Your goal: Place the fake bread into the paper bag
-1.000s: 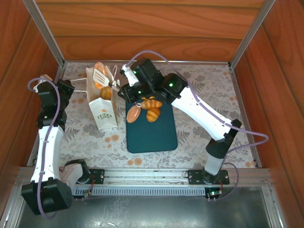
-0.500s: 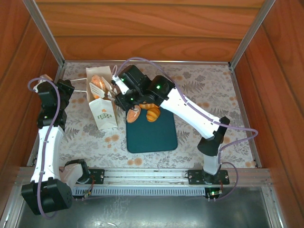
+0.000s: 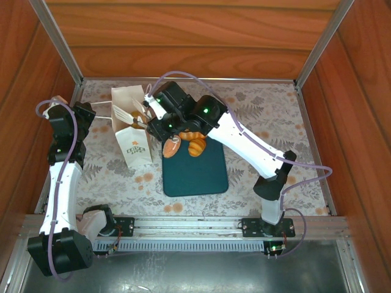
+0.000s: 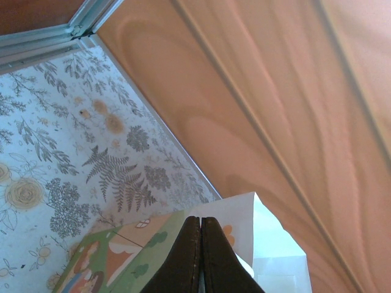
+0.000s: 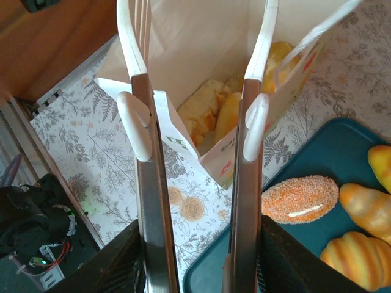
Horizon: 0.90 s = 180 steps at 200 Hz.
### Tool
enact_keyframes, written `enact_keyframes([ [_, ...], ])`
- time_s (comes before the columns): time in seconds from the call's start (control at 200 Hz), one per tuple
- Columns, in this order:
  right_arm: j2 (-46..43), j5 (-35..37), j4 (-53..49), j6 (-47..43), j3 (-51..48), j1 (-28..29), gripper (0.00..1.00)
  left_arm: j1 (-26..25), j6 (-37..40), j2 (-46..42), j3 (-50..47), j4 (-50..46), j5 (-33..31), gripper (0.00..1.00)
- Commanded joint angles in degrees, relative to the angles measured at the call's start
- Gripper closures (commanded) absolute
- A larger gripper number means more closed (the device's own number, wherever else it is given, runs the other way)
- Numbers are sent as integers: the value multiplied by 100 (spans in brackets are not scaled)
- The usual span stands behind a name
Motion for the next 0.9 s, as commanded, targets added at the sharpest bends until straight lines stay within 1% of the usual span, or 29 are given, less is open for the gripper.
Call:
enact_keyframes([
  [0.0, -78, 67, 86, -33, 343, 51, 53, 33, -28, -64, 73, 106, -1, 100],
  [0.25, -451, 186, 173, 16, 477, 49, 54, 32, -27, -75, 63, 93, -8, 100],
  [0.43, -878, 696, 255, -30, 258, 46, 55, 35, -35, -73, 61, 92, -1, 100],
  [0.64, -1737, 1532, 437, 169, -525, -124, 56, 38, -27, -91, 72, 72, -1, 100],
  [0.894, -2597, 1853, 529, 1032, -1706, -614, 56, 36, -27, -108, 77, 46, -9, 100],
])
